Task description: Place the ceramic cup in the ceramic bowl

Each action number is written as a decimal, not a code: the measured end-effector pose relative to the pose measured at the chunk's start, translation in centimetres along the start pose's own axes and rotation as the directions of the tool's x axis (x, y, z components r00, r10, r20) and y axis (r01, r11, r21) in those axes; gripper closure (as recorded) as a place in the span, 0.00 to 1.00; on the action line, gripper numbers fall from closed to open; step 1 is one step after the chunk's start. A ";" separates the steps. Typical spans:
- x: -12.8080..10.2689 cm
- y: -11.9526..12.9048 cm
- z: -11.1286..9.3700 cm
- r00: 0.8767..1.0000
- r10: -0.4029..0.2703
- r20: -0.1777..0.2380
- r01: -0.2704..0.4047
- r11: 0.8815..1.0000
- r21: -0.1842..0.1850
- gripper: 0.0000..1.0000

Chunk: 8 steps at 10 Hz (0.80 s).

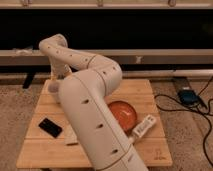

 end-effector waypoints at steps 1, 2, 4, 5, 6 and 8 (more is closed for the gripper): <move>-0.2 0.0 0.7 1.000 -0.001 -0.007 0.001 1.000 0.000 0.20; 0.0 -0.2 1.0 1.000 -0.002 -0.013 0.002 1.000 0.000 0.20; 0.5 -1.2 2.4 0.999 0.004 -0.038 -0.004 1.000 -0.007 0.20; 0.8 -1.3 2.9 0.998 0.004 -0.056 -0.005 1.000 -0.015 0.24; 1.0 -1.3 3.3 0.997 0.001 -0.074 -0.003 1.000 -0.023 0.33; 1.5 -1.1 3.9 0.994 -0.010 -0.110 0.005 0.999 -0.042 0.53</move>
